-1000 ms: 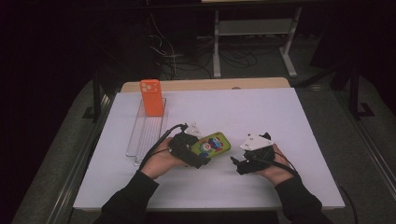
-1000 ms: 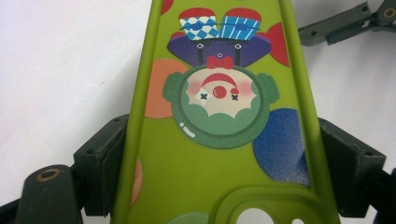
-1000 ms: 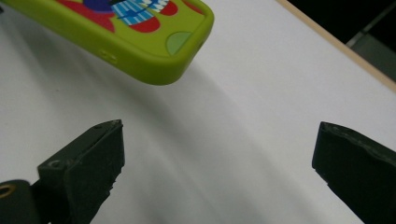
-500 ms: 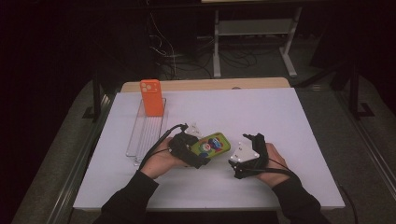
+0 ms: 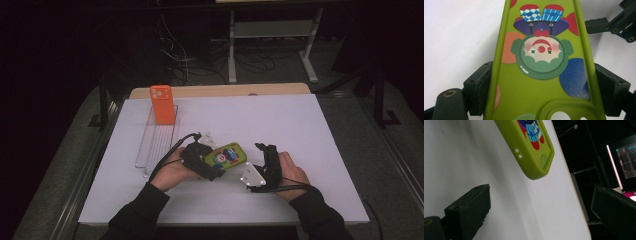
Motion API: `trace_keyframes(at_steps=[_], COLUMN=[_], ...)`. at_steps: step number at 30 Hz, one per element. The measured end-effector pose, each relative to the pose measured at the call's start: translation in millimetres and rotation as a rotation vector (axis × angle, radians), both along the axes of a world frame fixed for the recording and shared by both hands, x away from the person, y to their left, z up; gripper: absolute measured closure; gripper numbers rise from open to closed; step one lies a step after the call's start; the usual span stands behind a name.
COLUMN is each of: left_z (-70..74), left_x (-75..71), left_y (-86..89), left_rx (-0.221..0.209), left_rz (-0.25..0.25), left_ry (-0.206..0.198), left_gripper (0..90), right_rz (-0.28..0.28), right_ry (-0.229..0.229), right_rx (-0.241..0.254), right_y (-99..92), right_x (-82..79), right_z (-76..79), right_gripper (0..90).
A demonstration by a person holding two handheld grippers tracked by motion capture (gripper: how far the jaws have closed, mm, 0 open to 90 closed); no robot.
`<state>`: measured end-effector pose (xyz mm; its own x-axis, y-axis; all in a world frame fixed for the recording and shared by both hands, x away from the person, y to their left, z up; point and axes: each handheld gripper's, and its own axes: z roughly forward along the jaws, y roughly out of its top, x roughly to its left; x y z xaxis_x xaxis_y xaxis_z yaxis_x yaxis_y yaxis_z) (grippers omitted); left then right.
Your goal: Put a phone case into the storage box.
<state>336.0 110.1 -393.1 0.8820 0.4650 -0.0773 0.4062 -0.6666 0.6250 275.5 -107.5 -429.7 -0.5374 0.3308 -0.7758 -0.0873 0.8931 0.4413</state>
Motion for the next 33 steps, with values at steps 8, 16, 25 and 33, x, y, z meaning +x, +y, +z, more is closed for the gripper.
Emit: trace_keyframes(at_steps=[8,16,25,33], left_z=[-0.2,1.1,-0.7,-0.8], left_x=[1.2,2.7,0.9,1.0], left_y=[1.1,2.4,-0.8,-0.6], left_rx=[-0.002,0.015,-0.005,-0.001], left_rz=[0.007,-0.015,-0.002,-0.006], left_ry=[0.005,0.008,0.014,0.013], left_gripper=[15.2,15.2,15.2,15.2], right_rz=[0.041,0.075,0.099,0.123], right_ry=[-0.12,-0.217,-0.294,-0.311], right_rx=[-0.128,-0.176,-0.194,-0.242], right_y=[8.8,18.0,30.1,41.2], right_x=[-6.1,-10.9,-10.3,-10.5], right_z=[-5.6,-8.7,-12.8,-20.9], right_gripper=[1.9,5.7,20.2,40.2])
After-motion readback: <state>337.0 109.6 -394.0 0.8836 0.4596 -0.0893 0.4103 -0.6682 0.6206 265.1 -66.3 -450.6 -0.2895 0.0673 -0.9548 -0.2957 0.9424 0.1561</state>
